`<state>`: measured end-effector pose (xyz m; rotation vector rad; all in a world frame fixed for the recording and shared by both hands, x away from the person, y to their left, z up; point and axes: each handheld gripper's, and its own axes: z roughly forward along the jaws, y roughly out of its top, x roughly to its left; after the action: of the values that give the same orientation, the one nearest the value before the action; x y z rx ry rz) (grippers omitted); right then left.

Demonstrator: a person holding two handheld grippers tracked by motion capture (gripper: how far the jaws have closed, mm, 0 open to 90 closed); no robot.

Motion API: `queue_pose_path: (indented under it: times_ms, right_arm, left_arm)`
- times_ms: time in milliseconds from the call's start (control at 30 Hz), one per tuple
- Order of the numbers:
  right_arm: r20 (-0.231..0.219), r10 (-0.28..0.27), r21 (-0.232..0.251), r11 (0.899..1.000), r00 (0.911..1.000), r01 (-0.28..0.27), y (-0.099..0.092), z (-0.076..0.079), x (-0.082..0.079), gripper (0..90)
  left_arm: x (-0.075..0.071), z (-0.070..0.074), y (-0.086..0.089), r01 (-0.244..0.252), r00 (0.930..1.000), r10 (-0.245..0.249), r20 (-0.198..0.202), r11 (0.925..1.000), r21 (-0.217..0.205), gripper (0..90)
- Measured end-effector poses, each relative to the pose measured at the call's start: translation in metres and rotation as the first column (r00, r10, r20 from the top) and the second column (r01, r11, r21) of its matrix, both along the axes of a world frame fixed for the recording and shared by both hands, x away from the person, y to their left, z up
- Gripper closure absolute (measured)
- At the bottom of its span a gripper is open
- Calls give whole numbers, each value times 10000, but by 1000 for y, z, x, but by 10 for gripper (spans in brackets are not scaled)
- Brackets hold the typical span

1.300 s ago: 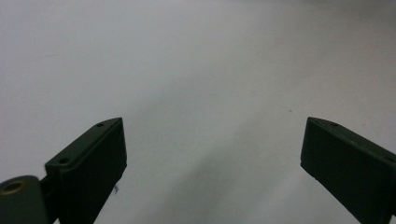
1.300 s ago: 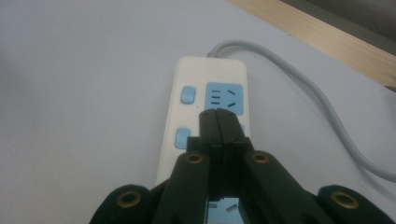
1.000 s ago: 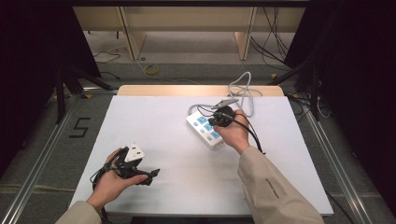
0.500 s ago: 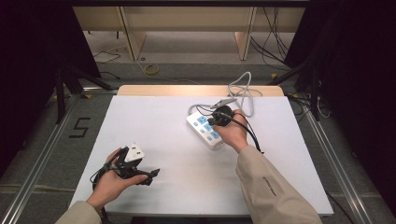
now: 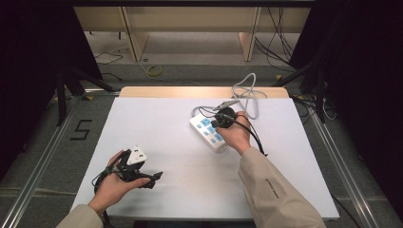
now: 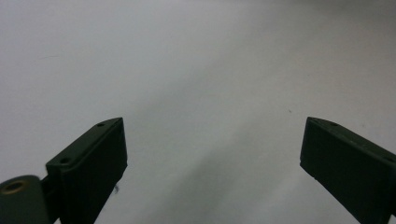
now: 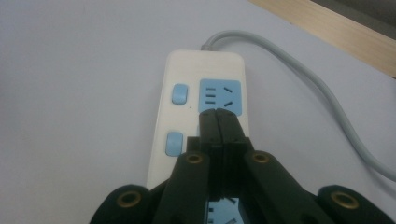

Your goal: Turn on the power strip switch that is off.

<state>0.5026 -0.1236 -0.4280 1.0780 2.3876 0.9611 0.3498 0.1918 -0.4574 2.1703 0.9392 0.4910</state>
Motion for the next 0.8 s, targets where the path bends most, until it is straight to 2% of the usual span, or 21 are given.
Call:
queue_pose_path:
  times_ms: [333,800]
  right_arm:
    - [-17,-184,57,9998,9998,184,-2,1,5,900]
    - [-161,-162,-39,9999,9997,161,3,-1,9,900]
  left_arm:
    - [0,0,-1,-4,10000,4,9,10000,-22,71]
    - [0,0,-1,22,10000,-22,3,10000,22,72]
